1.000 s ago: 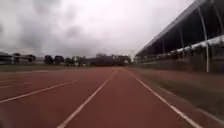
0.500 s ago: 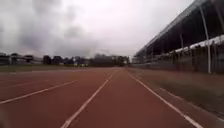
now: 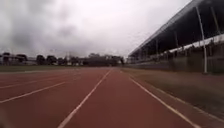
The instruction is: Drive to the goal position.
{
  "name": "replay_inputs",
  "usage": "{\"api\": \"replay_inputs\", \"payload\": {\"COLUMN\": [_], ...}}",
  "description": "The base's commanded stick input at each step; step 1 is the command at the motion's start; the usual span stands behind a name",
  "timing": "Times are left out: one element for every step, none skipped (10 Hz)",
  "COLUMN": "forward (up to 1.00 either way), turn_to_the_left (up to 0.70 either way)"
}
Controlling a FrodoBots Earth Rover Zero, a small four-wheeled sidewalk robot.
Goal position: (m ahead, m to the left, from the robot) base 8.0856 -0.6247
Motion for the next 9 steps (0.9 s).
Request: {"api": "replay_inputs", "payload": {"forward": [0.70,0.70,0.70,0.70,0.70,0.70,0.70,0.70,0.70], "turn_to_the_left": [0.00,0.00,0.00,0.00,0.00,0.00,0.00,0.00,0.00]}}
